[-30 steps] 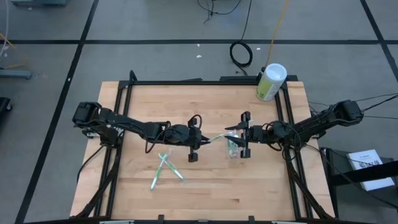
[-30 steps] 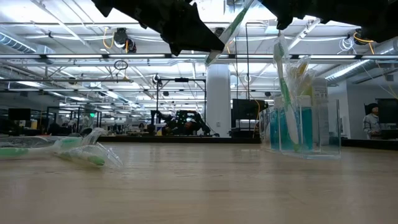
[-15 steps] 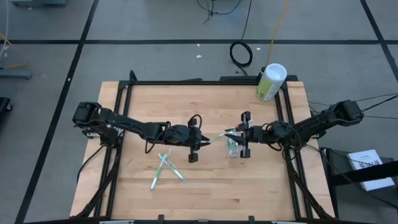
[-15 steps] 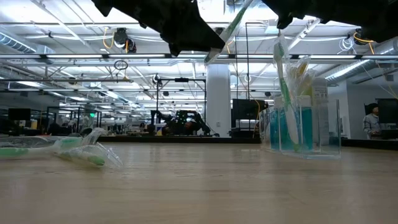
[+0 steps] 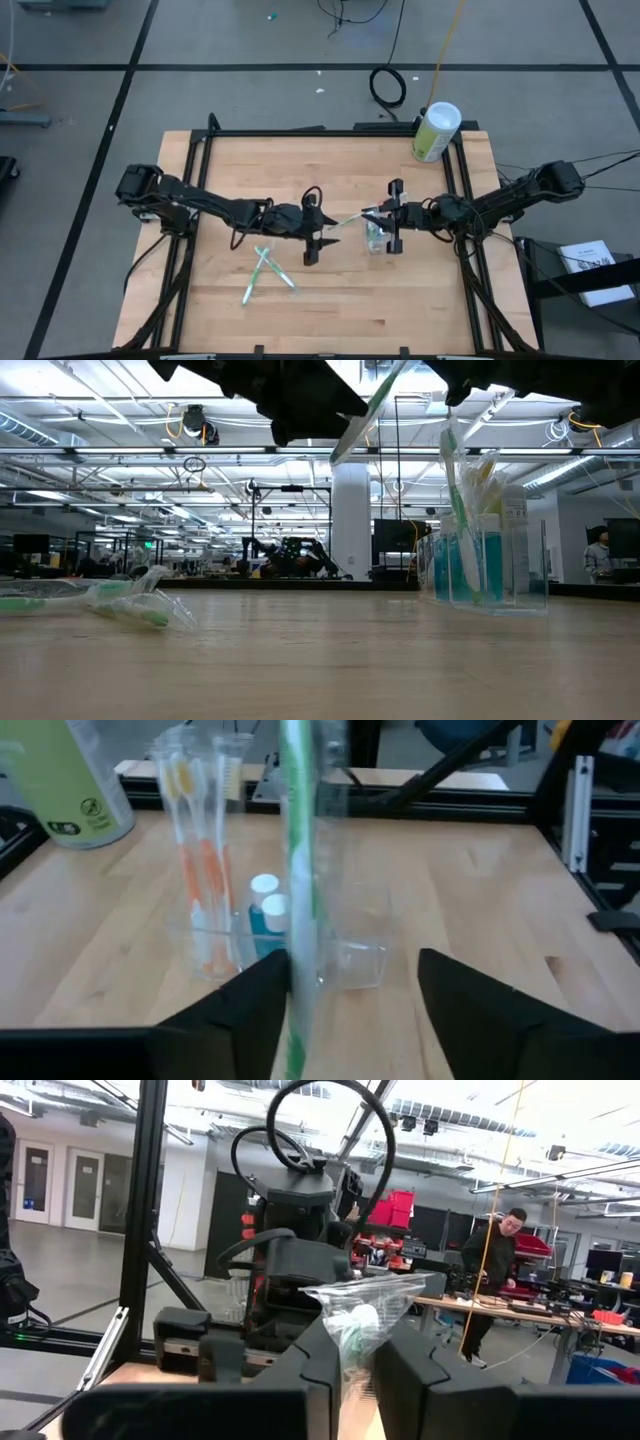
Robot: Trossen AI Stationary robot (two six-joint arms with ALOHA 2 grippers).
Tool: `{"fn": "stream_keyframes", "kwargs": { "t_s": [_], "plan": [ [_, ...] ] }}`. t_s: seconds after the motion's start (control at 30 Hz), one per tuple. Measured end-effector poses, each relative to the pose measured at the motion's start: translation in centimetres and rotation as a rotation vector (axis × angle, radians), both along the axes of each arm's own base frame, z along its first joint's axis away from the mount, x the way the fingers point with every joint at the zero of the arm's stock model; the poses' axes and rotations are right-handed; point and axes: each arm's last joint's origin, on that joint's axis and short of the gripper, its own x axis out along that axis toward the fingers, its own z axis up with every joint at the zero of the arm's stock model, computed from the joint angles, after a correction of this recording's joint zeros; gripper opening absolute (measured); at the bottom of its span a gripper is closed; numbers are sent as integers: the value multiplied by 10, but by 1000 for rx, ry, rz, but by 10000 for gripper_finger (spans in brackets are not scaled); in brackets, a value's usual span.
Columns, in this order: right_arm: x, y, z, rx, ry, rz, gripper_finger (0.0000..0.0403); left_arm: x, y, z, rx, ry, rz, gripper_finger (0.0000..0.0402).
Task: Pick & Place toothbrushing station
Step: Put the green toothbrush into the bottom of the transparent organizer
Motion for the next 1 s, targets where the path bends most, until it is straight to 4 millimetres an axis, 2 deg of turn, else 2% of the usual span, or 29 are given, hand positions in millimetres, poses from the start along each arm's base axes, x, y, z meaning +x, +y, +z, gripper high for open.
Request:
{"fn": "stream_keyframes", "kwargs": {
  "t_s": [0.2, 0.47, 0.8, 1.0],
  "plan": [
    [-10, 3, 8, 6, 5, 24, 33, -9, -6, 11, 7, 3, -24, 261],
    [-40, 11, 24, 56, 45, 116, 31, -33, -5, 29, 17, 73, -24, 269],
    [-73, 17, 29, 104, 137, 230, 32, -31, -1, 9, 40, 181, 7, 269],
    [-85, 15, 23, 141, 239, 253, 29, -24, 6, -3, 48, 223, 29, 269]
  ]
}}
